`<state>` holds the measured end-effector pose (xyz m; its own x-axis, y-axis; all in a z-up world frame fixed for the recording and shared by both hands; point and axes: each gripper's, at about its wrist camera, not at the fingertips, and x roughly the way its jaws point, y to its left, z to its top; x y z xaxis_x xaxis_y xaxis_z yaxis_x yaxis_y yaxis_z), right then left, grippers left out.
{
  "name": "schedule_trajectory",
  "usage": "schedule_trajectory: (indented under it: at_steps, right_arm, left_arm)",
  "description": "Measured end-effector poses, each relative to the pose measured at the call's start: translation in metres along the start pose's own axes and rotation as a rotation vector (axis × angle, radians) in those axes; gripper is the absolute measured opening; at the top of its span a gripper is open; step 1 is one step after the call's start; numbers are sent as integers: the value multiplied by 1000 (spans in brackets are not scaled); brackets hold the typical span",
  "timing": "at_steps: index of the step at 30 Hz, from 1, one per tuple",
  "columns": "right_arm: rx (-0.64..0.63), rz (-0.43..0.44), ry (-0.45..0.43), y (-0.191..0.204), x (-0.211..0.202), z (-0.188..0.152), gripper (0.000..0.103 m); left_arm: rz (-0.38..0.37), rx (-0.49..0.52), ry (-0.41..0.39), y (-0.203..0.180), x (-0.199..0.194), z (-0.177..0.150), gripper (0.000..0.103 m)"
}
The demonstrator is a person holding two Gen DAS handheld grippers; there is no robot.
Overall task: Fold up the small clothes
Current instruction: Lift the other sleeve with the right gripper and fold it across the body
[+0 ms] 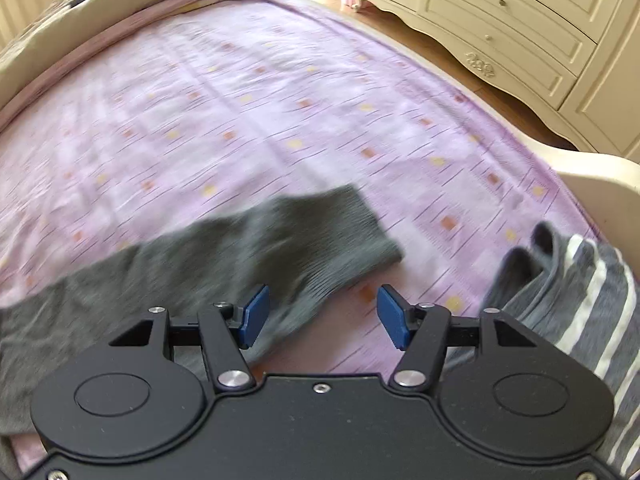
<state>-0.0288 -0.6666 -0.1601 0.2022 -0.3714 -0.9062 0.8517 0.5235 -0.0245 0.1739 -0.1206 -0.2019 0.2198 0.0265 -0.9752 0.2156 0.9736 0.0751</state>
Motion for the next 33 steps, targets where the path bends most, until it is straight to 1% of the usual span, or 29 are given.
schedule_trajectory:
  at_steps: [3,4,5,8,10,13,14,15,16,17,18,19,20,23,25,26,29,33]
  right_arm:
    - [27,-4,1,-15,13,12,65]
    - [40,-3,2,-19,17,15,65]
    - [55,2,6,-22,21,16,67]
    - [99,32,26,-29,35,21,73]
    - [119,52,25,-33,39,22,77]
    - [148,76,24,-36,41,23,76]
    - [143,87,18,-36,40,23,70]
    - [132,102,6,-36,38,22,60]
    - [125,114,-7,-36,34,20,55]
    - [126,124,-14,-36,31,19,39]
    - [134,148,-15,-37,29,18,17]
    - [148,180,-8,-37,28,18,16]
    - [157,194,-12,-37,24,17,16]
    - [145,224,-54,-30,7,15,16]
    - [138,259,-85,-22,-8,15,16]
    - [130,274,-101,-17,-18,15,16]
    - [99,319,-139,2,-46,17,16]
    - [49,382,-169,41,-84,16,16]
  left_arm:
    - [2,-25,-10,0,2,-4,98]
    - [1,-32,-10,1,3,-5,102]
    - [9,-40,-6,2,4,-6,103]
    - [-8,-63,-14,7,7,-7,103]
    - [-9,-65,-20,7,7,-7,103]
    - [-8,-74,-48,8,7,-10,103]
    - [-8,-75,-61,9,7,-12,103]
    - [-8,-75,-72,9,7,-15,103]
    - [-7,-77,-82,9,6,-18,103]
    - [-5,-77,-88,8,6,-19,103]
    - [-2,-76,-91,8,7,-20,103]
    - [0,-77,-88,7,7,-21,103]
    - [1,-79,-82,6,9,-20,103]
    - [-4,-69,-56,5,7,-14,103]
    - [-10,-49,-54,4,4,-10,102]
    - [-11,-38,-64,5,1,-7,101]
    - [-33,-13,-124,4,-10,-6,101]
    - [-72,-4,-170,12,-34,4,101]
